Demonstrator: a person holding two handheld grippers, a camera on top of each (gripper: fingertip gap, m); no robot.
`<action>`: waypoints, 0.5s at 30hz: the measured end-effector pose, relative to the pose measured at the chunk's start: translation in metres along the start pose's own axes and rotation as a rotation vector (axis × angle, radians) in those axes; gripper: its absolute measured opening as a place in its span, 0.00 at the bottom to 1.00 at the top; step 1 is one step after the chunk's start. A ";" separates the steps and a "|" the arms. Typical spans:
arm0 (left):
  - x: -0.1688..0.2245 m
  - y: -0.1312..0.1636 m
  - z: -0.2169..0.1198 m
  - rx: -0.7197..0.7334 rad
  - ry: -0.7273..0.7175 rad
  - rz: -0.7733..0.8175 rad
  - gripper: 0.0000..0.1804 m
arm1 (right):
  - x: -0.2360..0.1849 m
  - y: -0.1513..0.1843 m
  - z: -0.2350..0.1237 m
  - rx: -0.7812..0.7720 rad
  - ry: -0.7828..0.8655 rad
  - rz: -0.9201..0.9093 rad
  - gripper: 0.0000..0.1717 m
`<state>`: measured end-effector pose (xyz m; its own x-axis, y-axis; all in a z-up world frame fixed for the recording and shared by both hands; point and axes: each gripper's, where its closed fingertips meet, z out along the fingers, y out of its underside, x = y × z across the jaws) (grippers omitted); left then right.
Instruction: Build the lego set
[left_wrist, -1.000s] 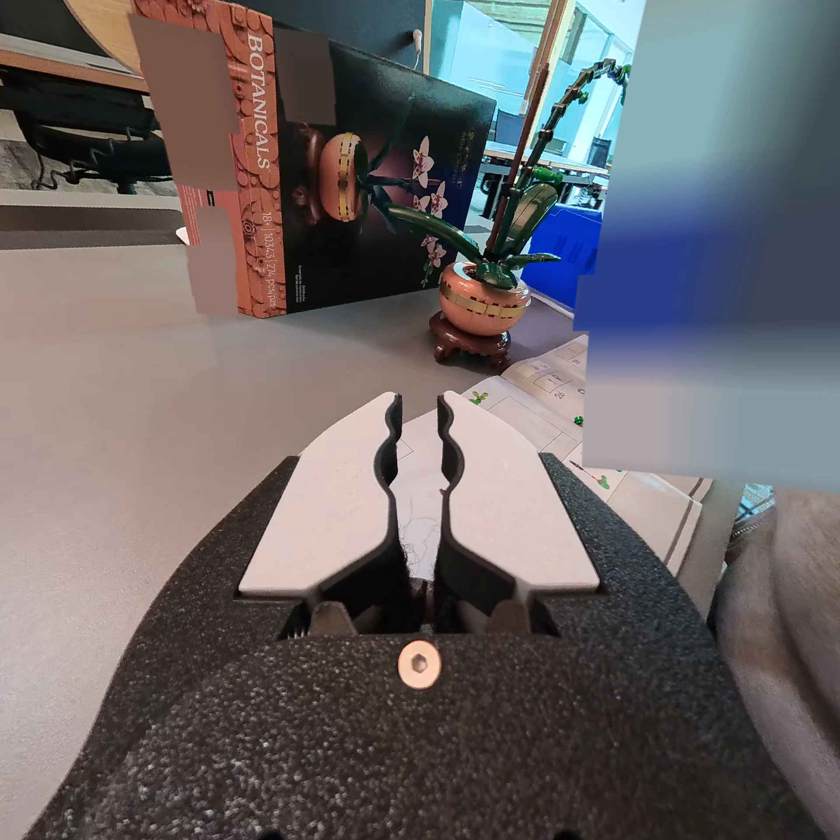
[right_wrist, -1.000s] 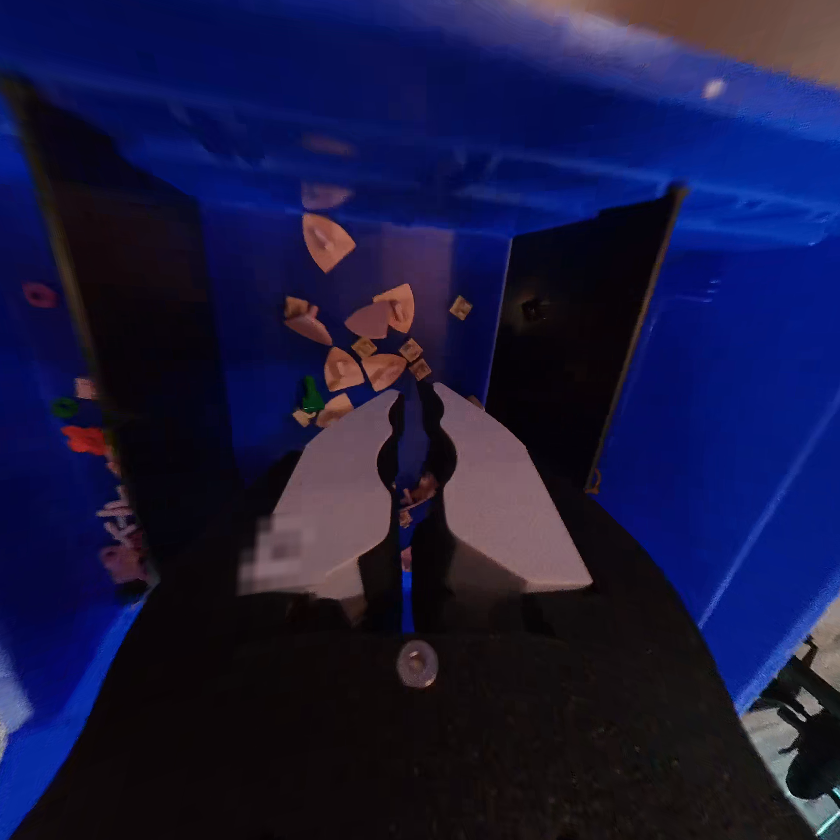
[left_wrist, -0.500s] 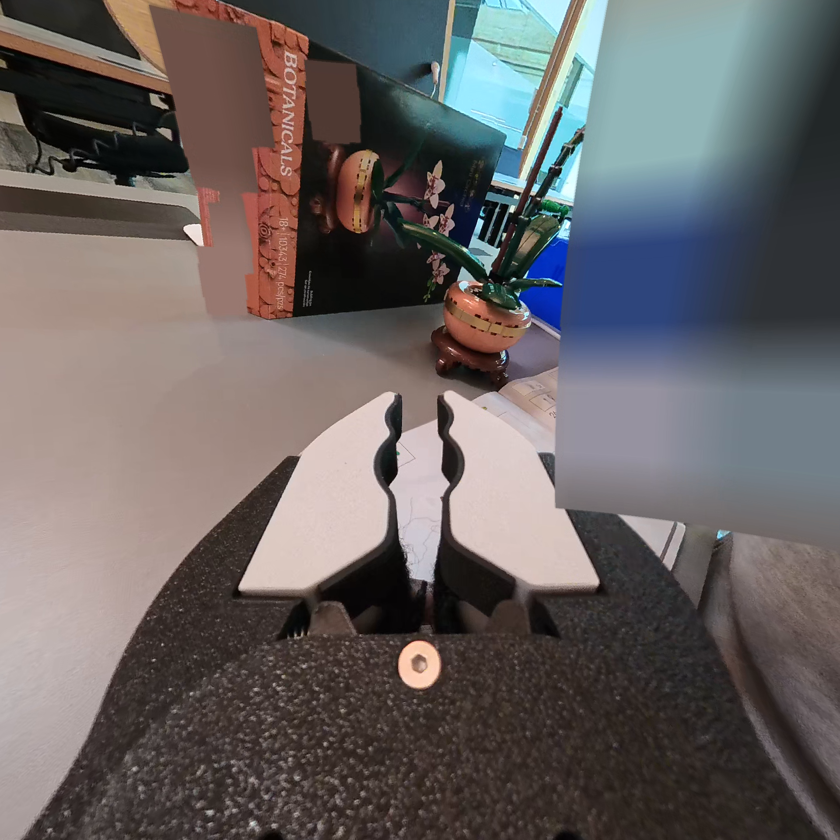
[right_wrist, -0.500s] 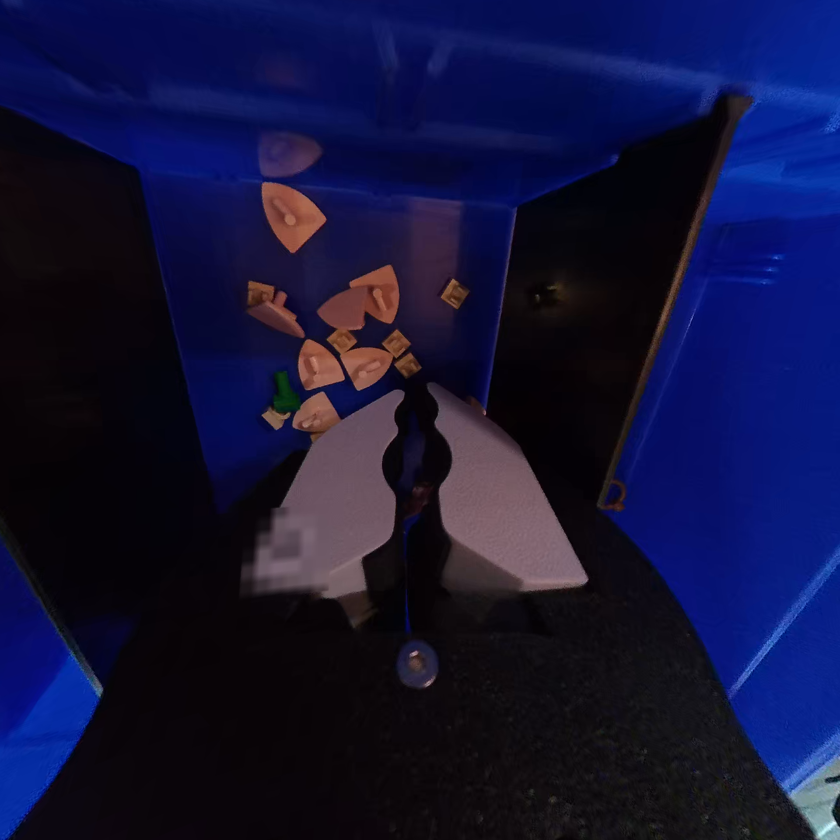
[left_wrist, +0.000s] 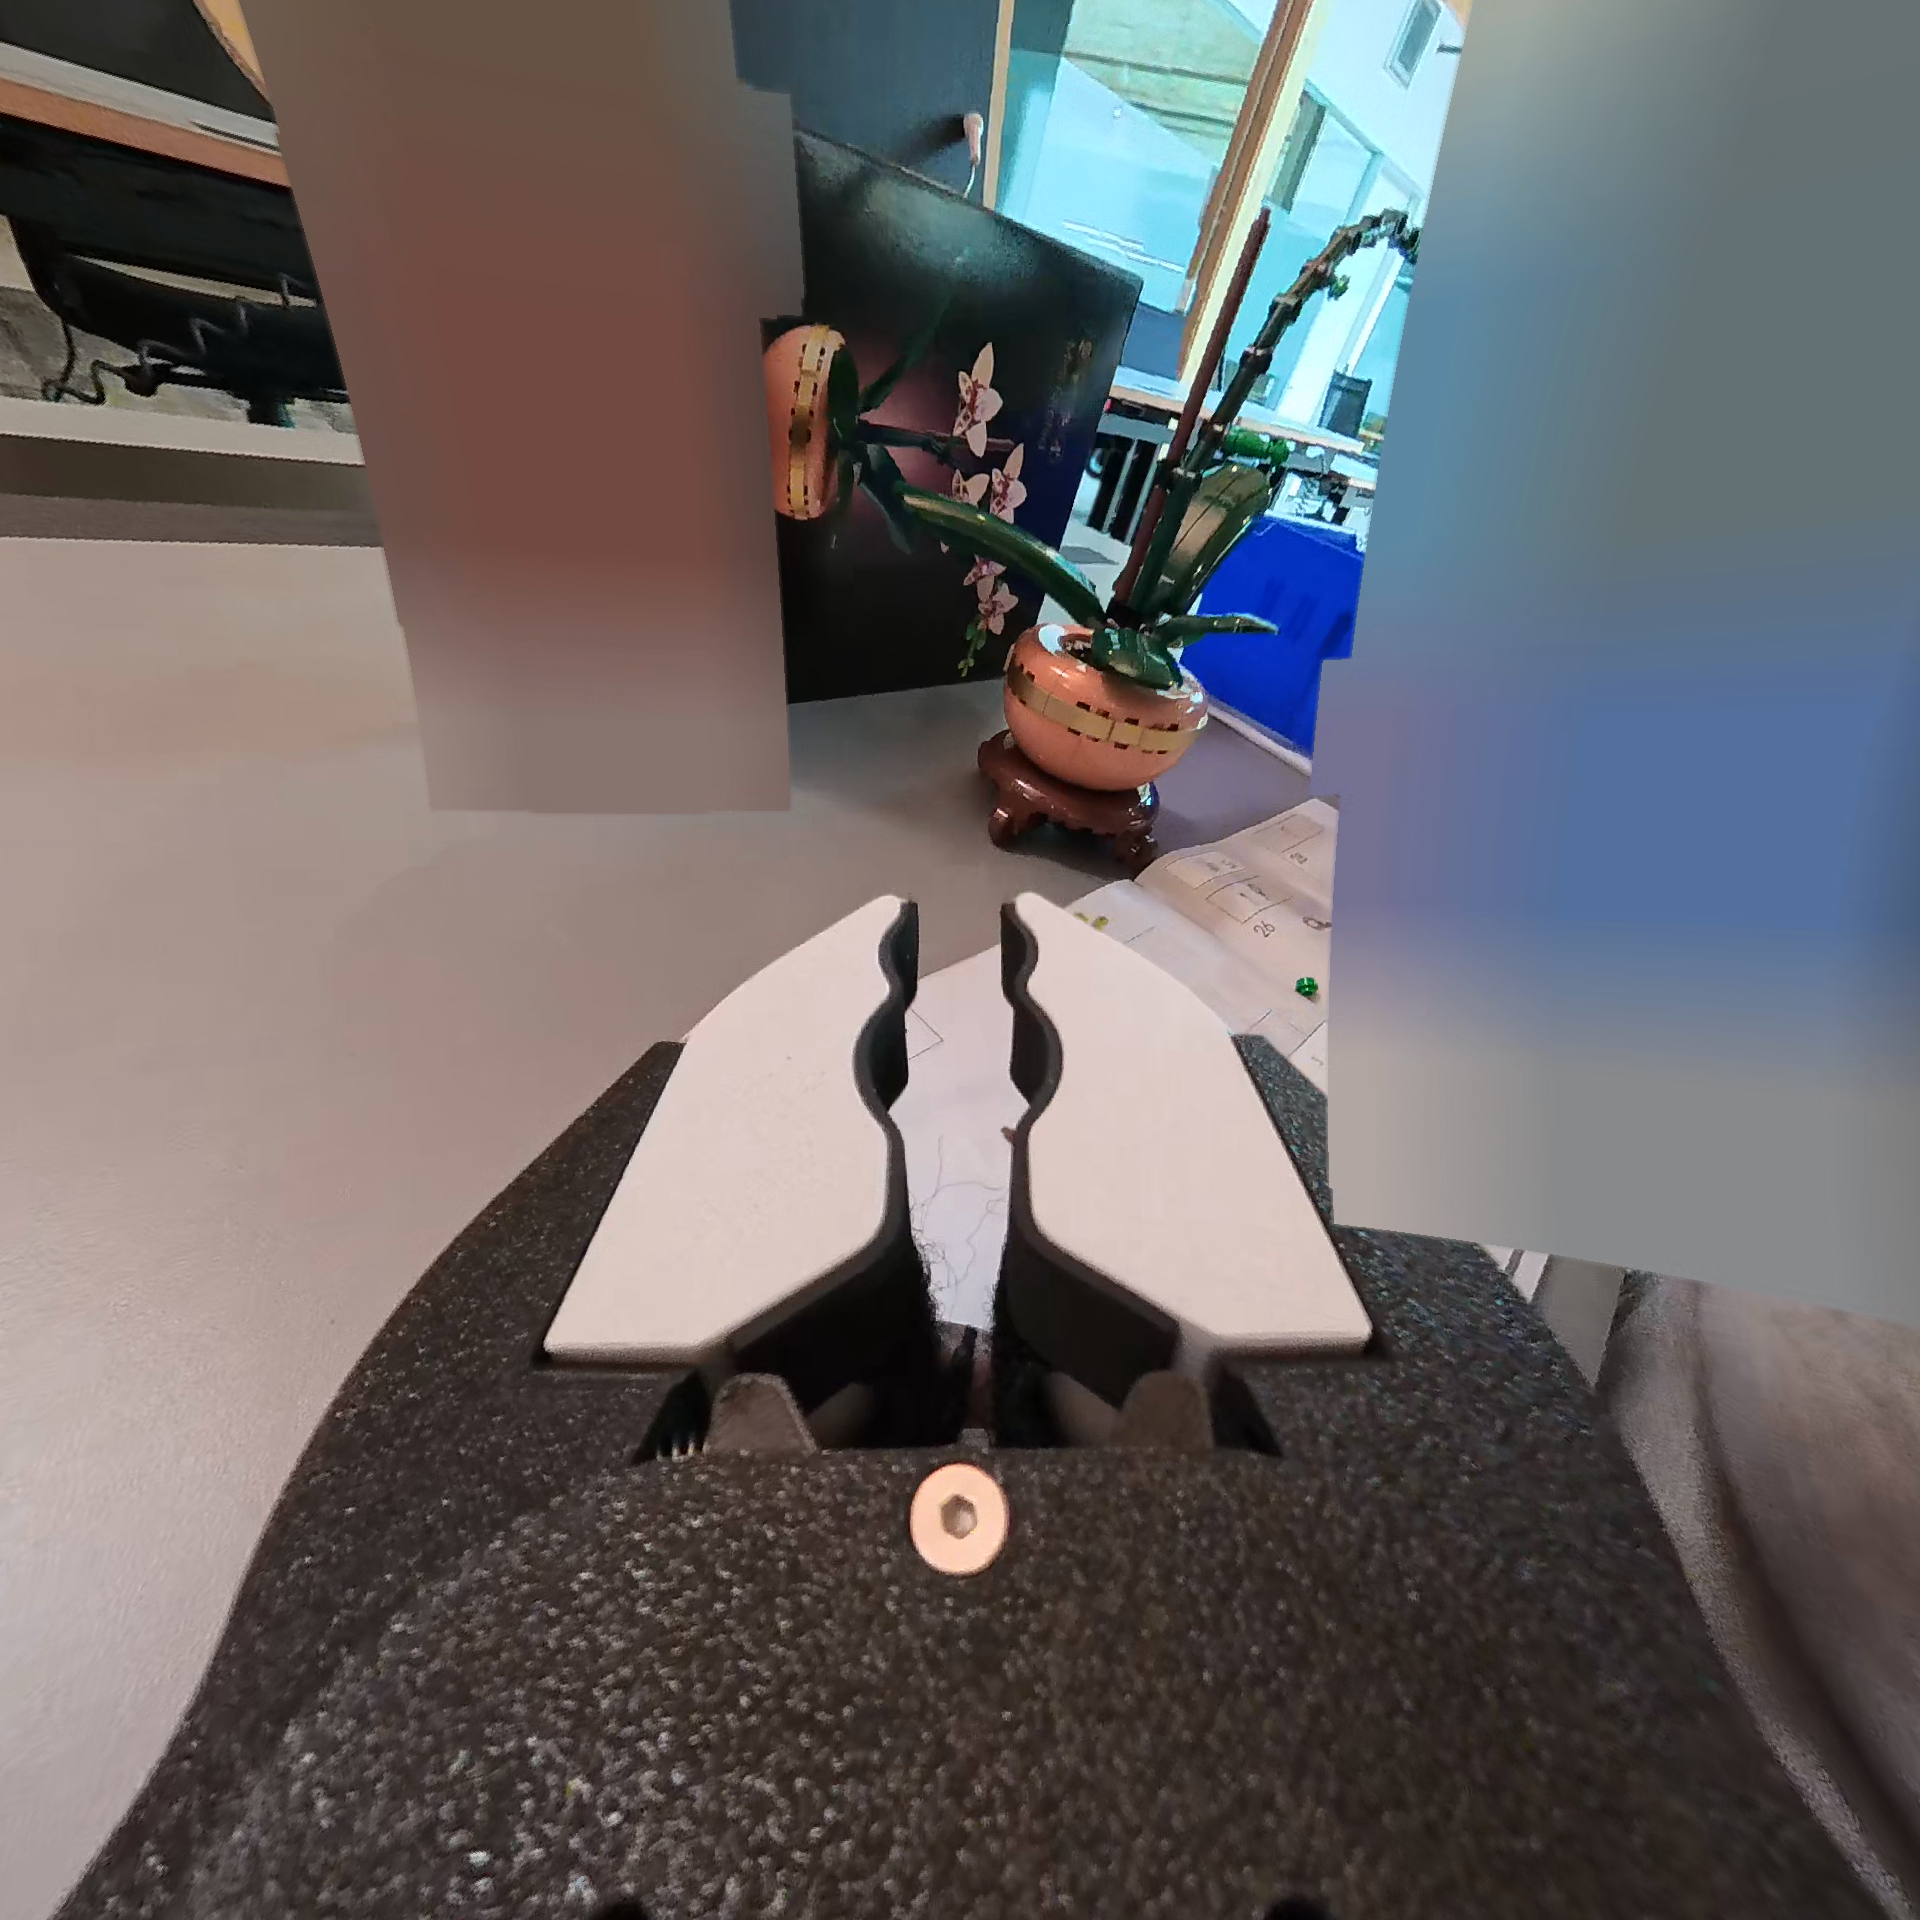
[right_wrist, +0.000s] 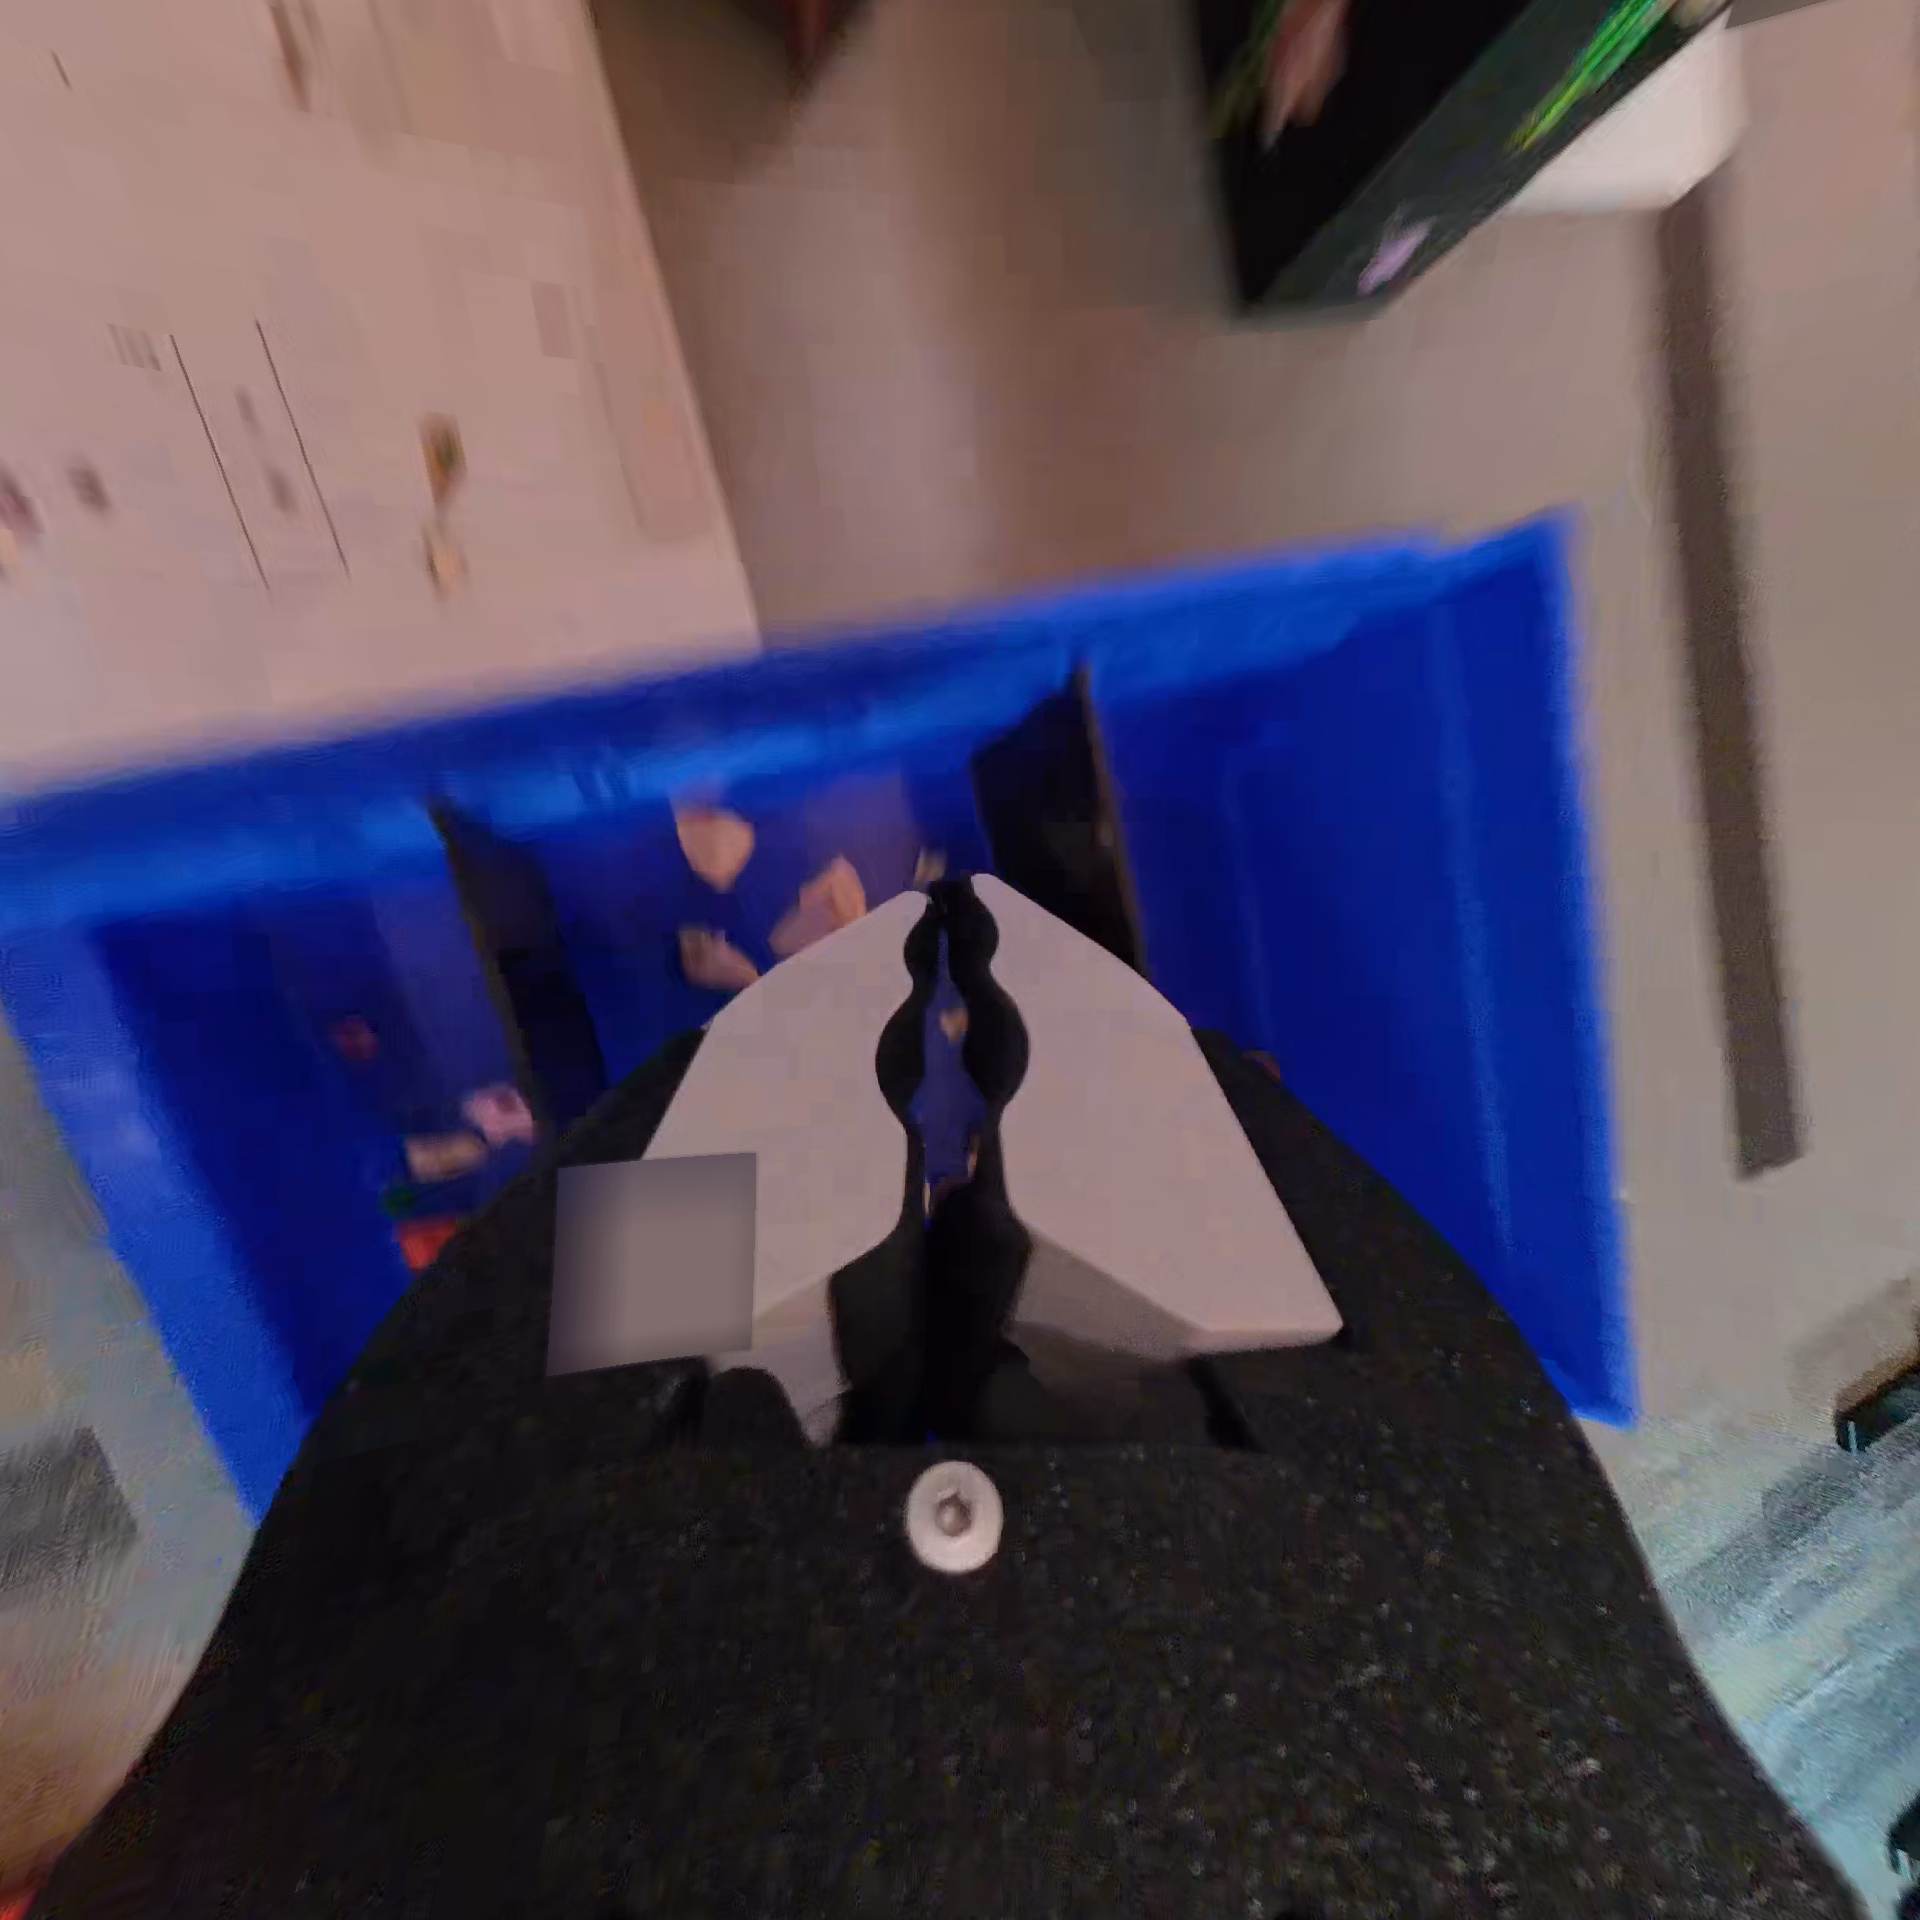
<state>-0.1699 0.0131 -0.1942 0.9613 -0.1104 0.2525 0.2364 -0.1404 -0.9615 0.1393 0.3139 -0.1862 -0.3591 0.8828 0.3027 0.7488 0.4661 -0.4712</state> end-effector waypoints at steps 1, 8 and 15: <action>0.001 0.001 0.001 -0.010 -0.001 0.006 0.08 | -0.002 -0.024 -0.011 0.055 0.050 0.022 0.02; 0.000 0.008 0.007 -0.065 -0.038 0.040 0.08 | -0.112 -0.174 0.025 0.359 -0.094 0.059 0.01; 0.006 0.010 0.005 -0.077 -0.033 0.098 0.08 | -0.140 -0.191 0.121 0.315 -0.246 0.204 0.01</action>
<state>-0.1606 0.0158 -0.2027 0.9836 -0.0954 0.1530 0.1309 -0.2062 -0.9697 -0.0208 0.1085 -0.2391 -0.3720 0.9282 -0.0107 0.6253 0.2421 -0.7418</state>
